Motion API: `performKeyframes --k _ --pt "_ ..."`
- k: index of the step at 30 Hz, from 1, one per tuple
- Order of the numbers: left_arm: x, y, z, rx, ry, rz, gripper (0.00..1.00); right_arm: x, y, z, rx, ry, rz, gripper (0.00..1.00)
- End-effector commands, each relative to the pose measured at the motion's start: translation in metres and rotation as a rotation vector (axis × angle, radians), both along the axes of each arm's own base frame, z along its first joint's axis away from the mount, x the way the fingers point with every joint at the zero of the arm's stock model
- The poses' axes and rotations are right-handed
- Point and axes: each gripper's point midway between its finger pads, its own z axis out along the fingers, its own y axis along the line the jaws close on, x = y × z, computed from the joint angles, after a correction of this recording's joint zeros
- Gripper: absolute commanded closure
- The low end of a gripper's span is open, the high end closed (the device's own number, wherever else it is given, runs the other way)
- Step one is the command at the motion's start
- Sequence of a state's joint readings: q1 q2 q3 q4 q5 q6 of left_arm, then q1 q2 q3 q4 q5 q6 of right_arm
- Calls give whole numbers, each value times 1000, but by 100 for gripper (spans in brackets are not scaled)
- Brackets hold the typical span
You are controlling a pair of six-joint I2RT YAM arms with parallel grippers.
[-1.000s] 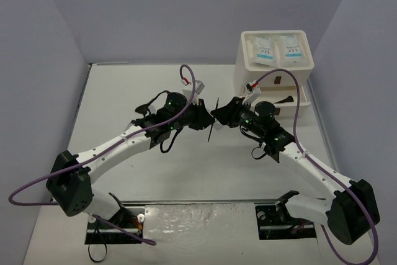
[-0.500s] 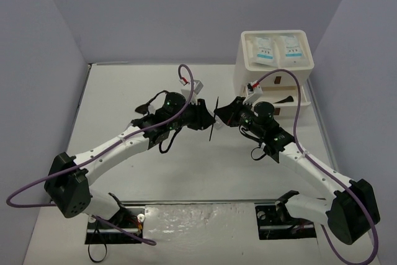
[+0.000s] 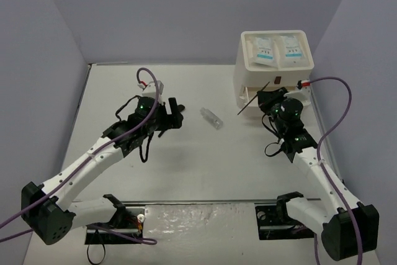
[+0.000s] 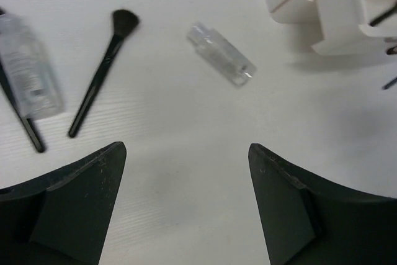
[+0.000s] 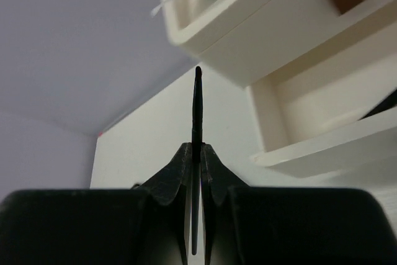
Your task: Organize the makeup
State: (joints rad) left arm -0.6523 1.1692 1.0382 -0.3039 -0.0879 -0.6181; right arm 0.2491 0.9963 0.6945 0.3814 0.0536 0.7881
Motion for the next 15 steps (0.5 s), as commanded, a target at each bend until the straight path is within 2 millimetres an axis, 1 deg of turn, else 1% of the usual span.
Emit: performKeyframes --k 1,3,6,8,10,12,15 --pt "-4 49 6 3 5 148 22 19 -63 24 141 -47 -272 100" --pt "-6 64 2 12 17 181 22 24 -79 21 184 -39 -336 100" --pt "-12 79 -2 31 24 214 21 35 -103 13 253 -32 -426 100" --pt "-15 89 -7 48 36 240 20 44 -114 6 272 -14 -466 100" --pt "-15 97 -12 60 51 261 19 50 -115 1 296 0 -478 100" --pt "-14 102 -16 69 65 277 18 55 -130 -7 315 9 -523 100" --pt "-13 106 -23 80 86 286 18 63 -140 -14 322 25 -556 99"
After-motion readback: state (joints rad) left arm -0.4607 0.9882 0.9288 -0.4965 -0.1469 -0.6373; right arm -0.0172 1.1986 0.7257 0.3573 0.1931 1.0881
